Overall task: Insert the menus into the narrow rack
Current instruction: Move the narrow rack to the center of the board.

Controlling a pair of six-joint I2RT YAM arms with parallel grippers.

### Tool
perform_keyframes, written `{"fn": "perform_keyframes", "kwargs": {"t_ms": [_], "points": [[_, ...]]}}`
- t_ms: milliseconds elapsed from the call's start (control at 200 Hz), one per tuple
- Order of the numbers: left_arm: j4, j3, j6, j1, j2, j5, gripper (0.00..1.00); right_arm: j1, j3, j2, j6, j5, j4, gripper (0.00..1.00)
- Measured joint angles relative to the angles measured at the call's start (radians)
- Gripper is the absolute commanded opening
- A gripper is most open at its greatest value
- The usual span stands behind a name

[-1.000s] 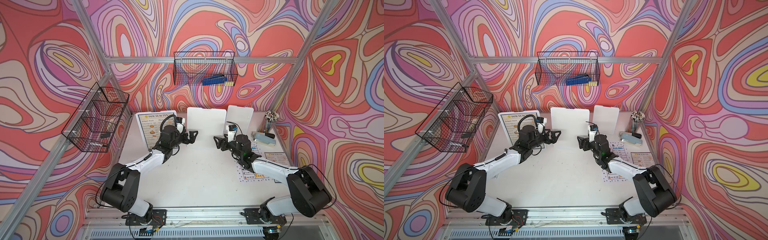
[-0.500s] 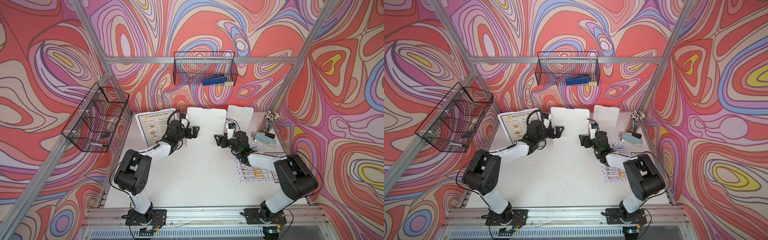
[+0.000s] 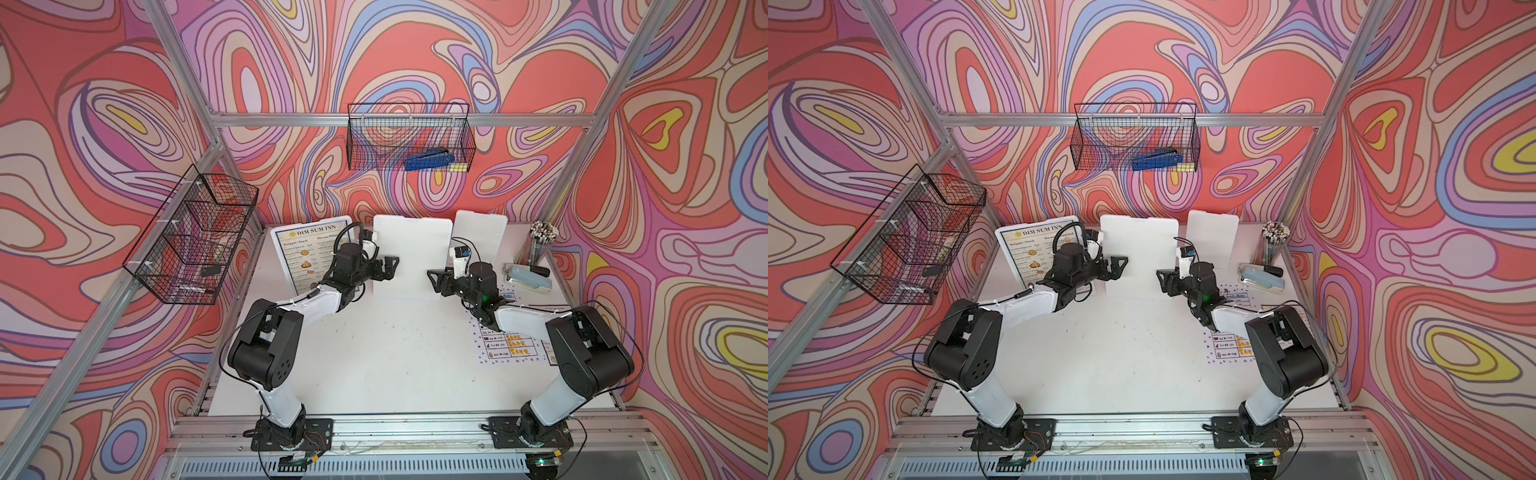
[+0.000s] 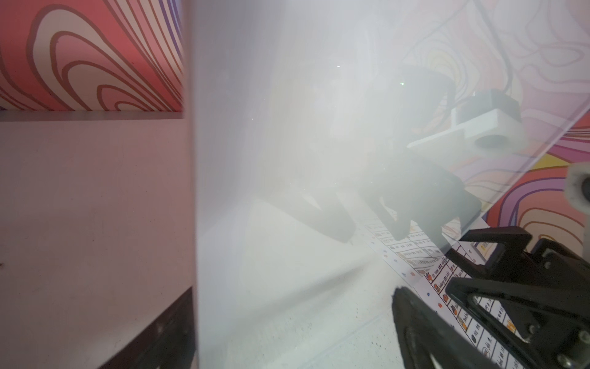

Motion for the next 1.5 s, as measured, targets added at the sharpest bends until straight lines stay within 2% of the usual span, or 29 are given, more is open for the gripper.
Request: {"fn": "perform_keyframes", "kwargs": {"t_ms": [536, 996, 1107, 1207, 1497], "points": [[0.03, -0.13, -0.077, -0.016, -0.106, 0.026, 0.92, 0.014, -0.091, -0.107, 0.074, -0.027, -0.033, 0.64], [-0.001, -0.271, -0.094, -0.051, -0.263, -0.043, 0.92, 0.129, -0.169, -0.22, 0.11, 0.09, -0.092, 0.63], [-0.001, -0.303, -0.099, -0.056, -0.298, -0.048, 0.95, 0.149, -0.188, -0.246, 0.117, 0.104, -0.1, 0.64], [-0.005, -0.319, -0.102, -0.063, -0.32, -0.051, 0.99, 0.161, -0.195, -0.267, 0.123, 0.112, -0.12, 0.67], [-0.039, -0.323, -0.104, -0.088, -0.344, -0.098, 1.0, 0.181, -0.208, -0.374, 0.134, 0.15, -0.19, 0.8]]}}
